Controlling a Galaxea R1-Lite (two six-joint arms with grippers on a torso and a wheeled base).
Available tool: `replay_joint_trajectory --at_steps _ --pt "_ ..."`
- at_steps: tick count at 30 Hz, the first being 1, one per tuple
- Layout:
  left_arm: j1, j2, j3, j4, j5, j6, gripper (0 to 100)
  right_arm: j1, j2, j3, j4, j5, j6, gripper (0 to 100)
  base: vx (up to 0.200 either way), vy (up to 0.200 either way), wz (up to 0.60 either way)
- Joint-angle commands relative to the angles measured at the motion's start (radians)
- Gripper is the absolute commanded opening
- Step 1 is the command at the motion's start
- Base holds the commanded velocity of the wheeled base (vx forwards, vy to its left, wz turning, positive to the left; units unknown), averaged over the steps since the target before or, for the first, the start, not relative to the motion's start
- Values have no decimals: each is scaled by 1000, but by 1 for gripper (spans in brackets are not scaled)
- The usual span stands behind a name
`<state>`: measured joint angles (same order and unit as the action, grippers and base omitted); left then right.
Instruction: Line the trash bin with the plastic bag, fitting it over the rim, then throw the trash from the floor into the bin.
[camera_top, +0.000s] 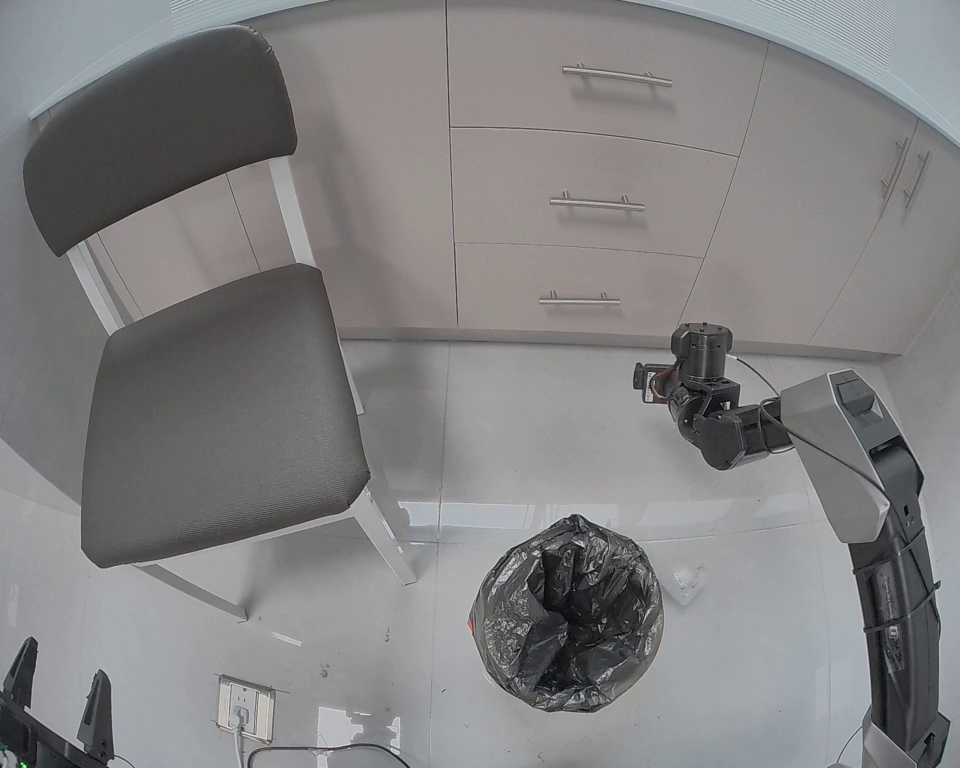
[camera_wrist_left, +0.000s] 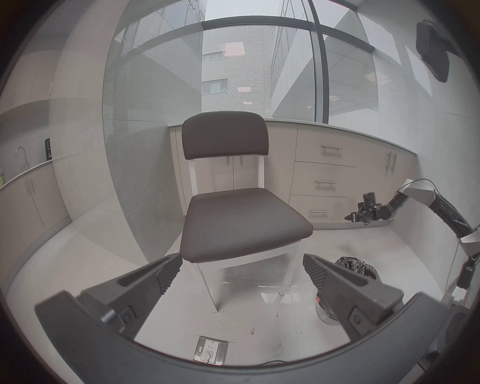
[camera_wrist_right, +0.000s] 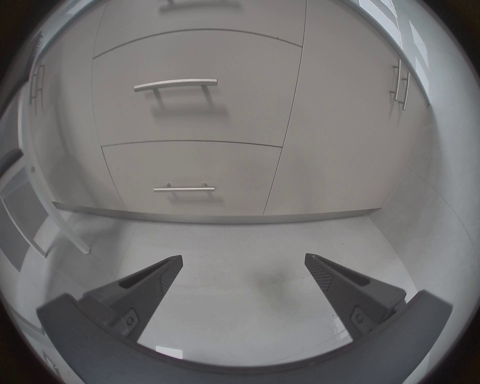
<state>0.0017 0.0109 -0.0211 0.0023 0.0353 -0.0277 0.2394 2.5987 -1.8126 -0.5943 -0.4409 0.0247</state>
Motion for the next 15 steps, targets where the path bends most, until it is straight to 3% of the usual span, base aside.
replay_joint_trajectory --at_steps 1,15 --pt "0 -11 -3 5 -8 3 100 -32 193 -187 103 -27 -31 100 0 0 0" --pt "0 -11 -3 5 -8 0 100 -101 363 -187 186 -50 -46 100 0 0 0"
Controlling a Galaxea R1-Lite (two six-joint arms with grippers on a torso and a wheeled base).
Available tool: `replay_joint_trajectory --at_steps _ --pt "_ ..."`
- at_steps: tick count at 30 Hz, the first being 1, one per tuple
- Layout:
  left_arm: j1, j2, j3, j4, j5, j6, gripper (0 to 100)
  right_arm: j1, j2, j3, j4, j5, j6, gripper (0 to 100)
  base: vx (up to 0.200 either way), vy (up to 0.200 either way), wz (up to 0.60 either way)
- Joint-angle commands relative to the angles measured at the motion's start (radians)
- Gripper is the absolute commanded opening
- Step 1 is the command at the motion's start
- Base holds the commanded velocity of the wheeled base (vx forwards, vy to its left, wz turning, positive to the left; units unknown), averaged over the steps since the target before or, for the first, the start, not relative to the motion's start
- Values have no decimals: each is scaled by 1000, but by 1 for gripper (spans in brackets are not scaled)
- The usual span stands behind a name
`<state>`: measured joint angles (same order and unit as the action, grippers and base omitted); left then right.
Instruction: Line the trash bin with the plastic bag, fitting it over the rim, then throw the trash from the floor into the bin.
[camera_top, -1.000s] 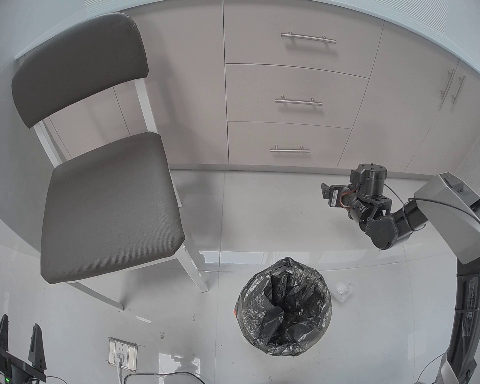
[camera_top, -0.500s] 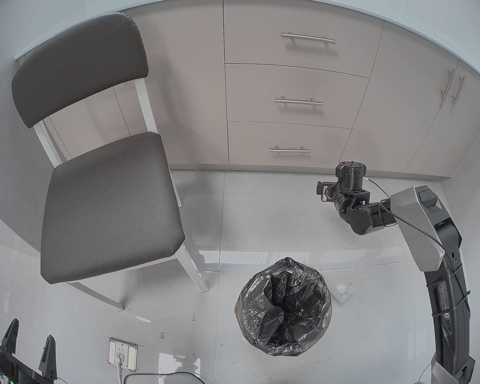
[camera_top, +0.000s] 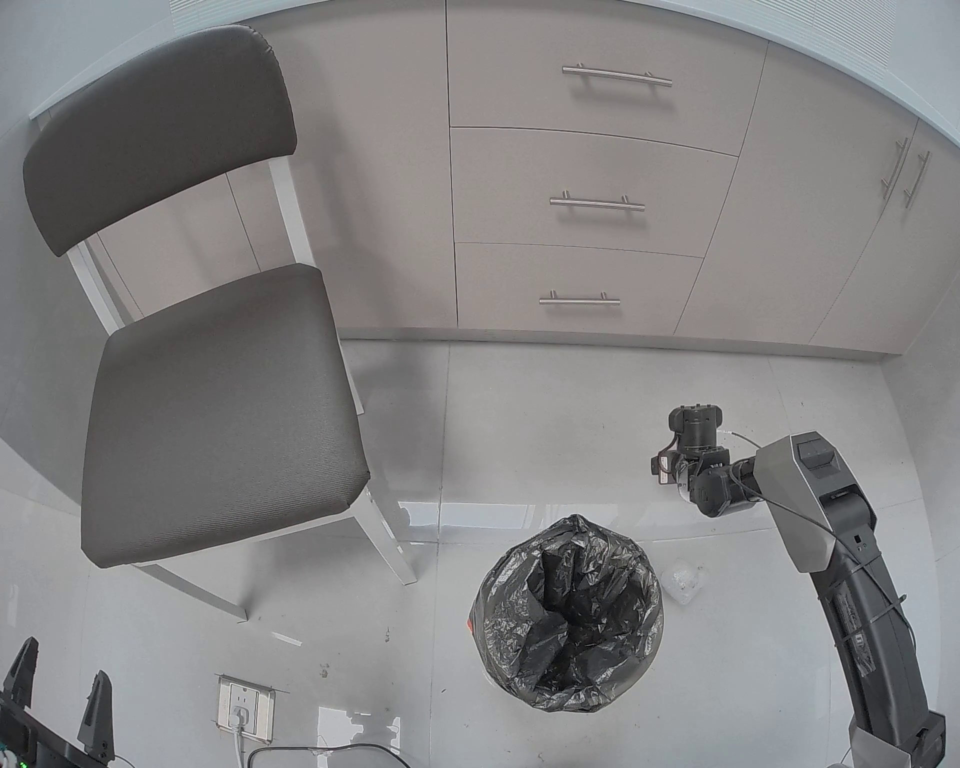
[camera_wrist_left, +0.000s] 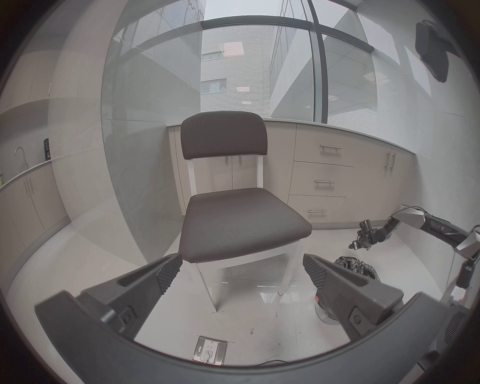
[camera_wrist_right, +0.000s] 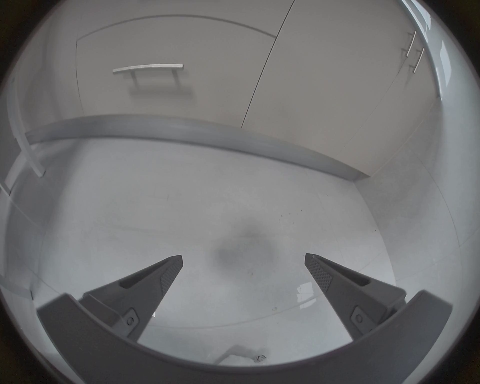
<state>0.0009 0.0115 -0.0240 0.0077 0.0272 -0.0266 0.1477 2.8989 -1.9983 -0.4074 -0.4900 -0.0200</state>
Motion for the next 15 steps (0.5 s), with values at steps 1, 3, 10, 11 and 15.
replay_joint_trajectory --at_steps 1,3,10,11,15 --pt "1 -11 -1 0 0 -1 100 -10 68 -2 1 -1 -3 100 0 0 0" --pt "1 -11 -1 0 0 -1 100 -10 79 -2 4 -1 -5 100 0 0 0" --pt "1 -11 -1 0 2 -3 100 -13 184 -2 6 -1 -98 100 0 0 0" --pt "1 -11 -1 0 2 -3 100 -13 184 -2 6 -1 -98 100 0 0 0" --pt "1 -11 -2 0 2 -3 100 -19 201 -2 55 -1 -121 100 0 0 0"
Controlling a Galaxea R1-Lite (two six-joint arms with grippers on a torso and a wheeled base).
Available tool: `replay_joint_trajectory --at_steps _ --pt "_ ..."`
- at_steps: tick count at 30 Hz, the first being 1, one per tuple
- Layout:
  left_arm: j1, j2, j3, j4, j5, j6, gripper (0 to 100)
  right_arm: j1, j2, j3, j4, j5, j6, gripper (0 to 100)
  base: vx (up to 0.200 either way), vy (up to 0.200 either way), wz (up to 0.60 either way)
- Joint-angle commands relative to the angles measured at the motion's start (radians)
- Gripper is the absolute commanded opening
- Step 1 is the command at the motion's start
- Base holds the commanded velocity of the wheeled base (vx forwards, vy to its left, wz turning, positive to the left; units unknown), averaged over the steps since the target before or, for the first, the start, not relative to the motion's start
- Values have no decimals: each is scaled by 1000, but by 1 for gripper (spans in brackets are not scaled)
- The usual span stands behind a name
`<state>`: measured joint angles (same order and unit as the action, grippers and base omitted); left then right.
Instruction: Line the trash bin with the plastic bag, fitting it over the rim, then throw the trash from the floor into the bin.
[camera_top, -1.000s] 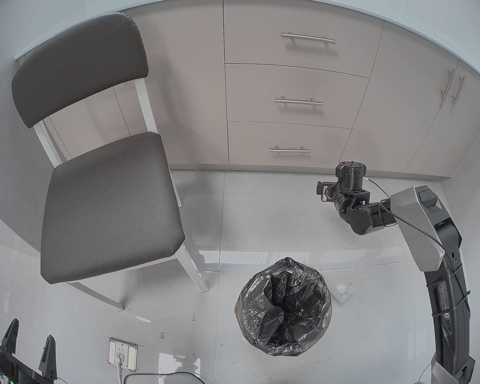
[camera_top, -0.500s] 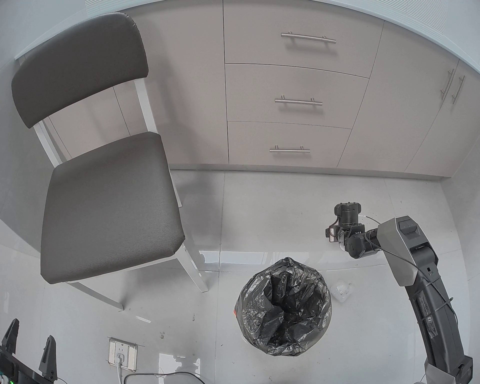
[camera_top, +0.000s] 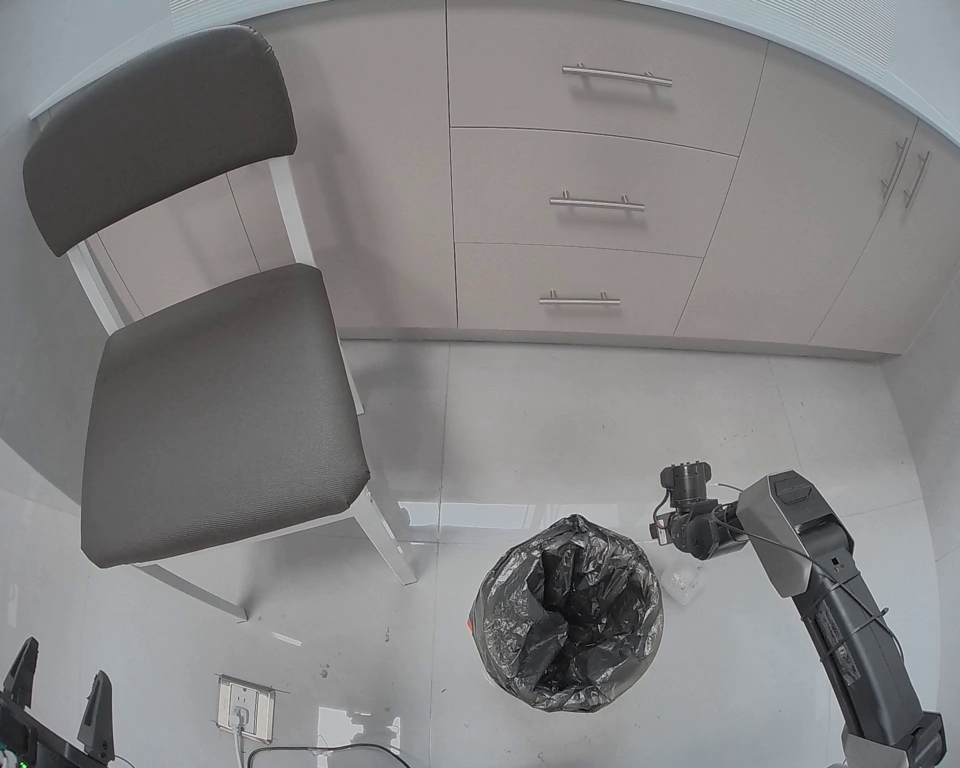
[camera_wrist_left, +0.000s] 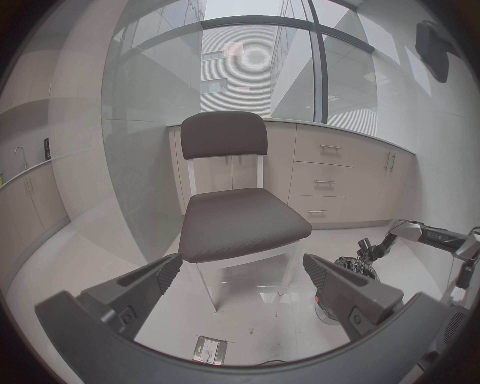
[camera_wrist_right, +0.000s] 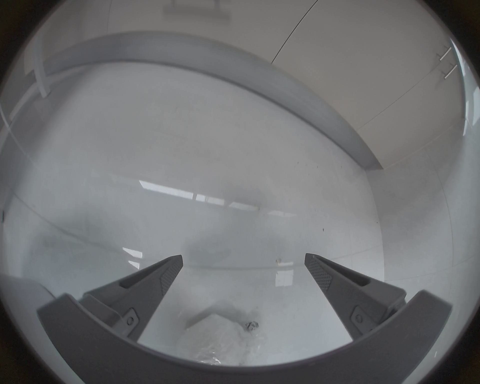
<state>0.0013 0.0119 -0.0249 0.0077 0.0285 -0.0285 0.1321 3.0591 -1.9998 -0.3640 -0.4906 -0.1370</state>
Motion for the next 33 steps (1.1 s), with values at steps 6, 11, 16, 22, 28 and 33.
replay_joint_trajectory --at_steps 6,11,16,22,28,33 --pt "0 -12 -1 0 2 -2 100 -8 41 0 51 9 -7 100 0 0 0" --pt "0 -12 -1 0 2 -4 100 -3 41 0 93 14 -15 100 0 0 0" --pt "0 -12 -1 0 2 -4 100 6 41 0 123 32 -36 100 0 0 0" --pt "0 -12 0 -2 5 -8 100 15 41 0 158 43 -38 100 0 0 0" --pt "0 -12 0 -2 7 -8 100 12 41 0 157 44 -36 100 0 0 0" --pt "0 -12 0 -2 8 -8 100 1 41 0 162 50 -32 100 0 0 0"
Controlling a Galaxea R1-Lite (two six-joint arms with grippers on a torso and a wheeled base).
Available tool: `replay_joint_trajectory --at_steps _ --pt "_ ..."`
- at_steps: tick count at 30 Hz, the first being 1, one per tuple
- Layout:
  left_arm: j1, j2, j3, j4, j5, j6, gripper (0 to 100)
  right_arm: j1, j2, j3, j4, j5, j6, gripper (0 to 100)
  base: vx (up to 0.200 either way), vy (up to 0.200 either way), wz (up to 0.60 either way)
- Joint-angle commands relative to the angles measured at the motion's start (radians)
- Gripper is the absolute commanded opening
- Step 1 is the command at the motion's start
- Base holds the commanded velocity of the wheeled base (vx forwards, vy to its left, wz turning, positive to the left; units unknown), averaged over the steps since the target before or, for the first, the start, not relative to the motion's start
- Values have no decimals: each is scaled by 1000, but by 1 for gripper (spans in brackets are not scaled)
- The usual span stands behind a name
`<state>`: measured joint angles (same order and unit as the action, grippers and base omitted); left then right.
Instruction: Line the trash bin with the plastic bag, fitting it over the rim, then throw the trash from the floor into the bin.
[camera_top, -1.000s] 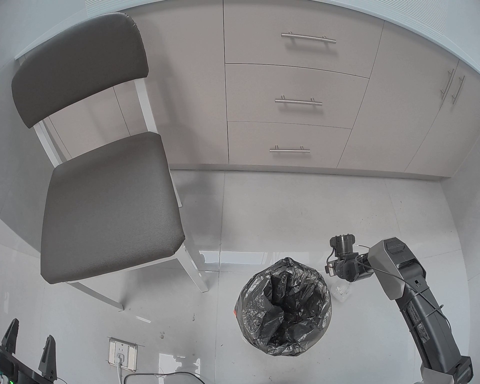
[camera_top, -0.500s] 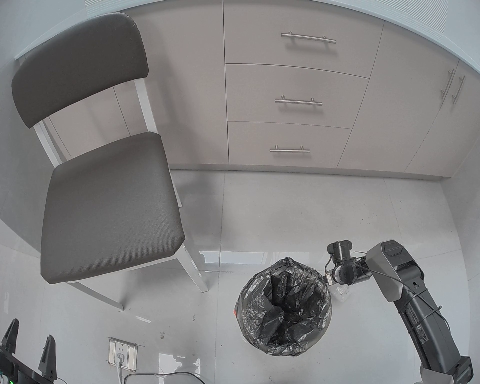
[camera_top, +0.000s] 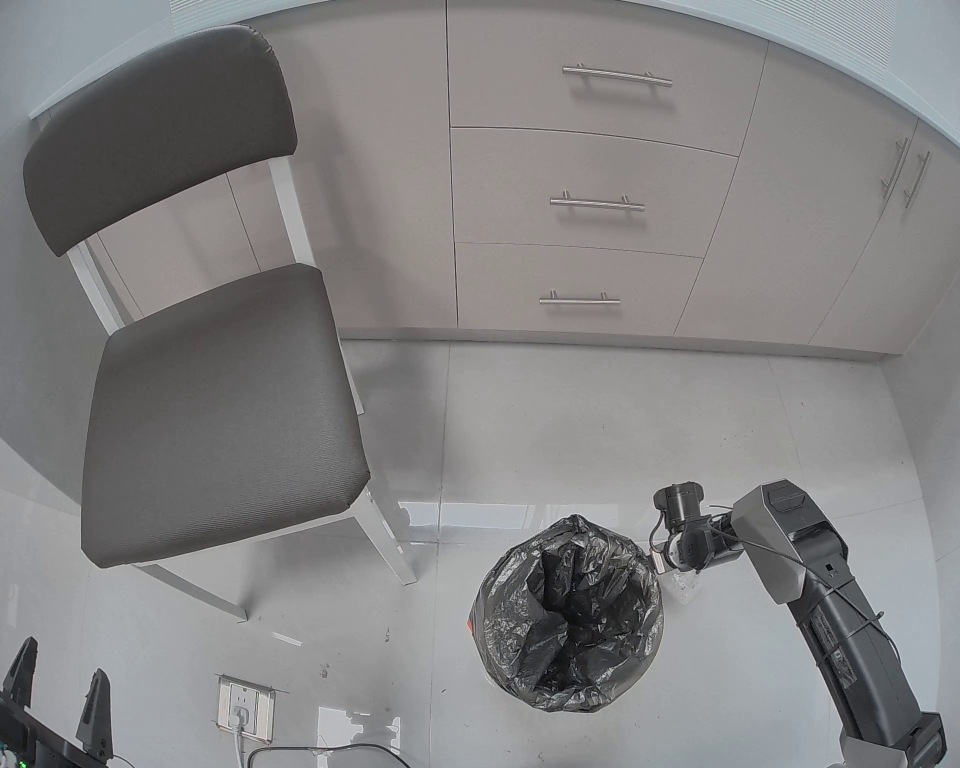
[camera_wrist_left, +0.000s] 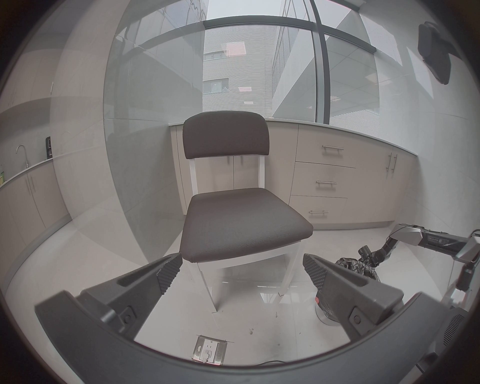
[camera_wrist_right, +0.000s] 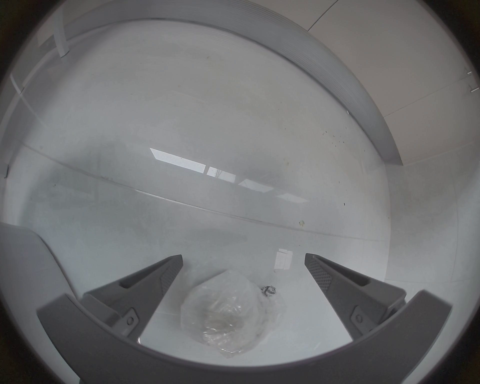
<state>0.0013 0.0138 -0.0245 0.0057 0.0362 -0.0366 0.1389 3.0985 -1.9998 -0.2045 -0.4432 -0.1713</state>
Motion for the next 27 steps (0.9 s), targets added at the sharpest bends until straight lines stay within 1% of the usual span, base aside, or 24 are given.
replay_joint_trajectory --at_steps 1,5,7,8,10,11,22,27 --pt "0 -14 0 0 1 0 100 -5 1 0 11 3 3 100 0 0 0" --pt "0 -14 0 0 1 0 100 -5 1 0 92 6 1 100 0 0 0" --pt "0 -14 0 0 1 0 100 -5 1 0 106 15 1 100 0 0 0" --pt "0 -14 0 0 1 0 100 -5 1 0 119 44 1 100 0 0 0" --pt "0 -14 0 0 1 0 100 -5 1 0 120 47 3 100 0 0 0" --pt "0 -14 0 0 1 0 100 -5 1 0 123 63 3 100 0 0 0" --pt "0 -14 0 0 1 -3 100 -7 1 0 218 64 3 100 0 0 0" --pt "0 -14 0 -3 7 -11 100 -7 1 0 215 66 3 100 0 0 0"
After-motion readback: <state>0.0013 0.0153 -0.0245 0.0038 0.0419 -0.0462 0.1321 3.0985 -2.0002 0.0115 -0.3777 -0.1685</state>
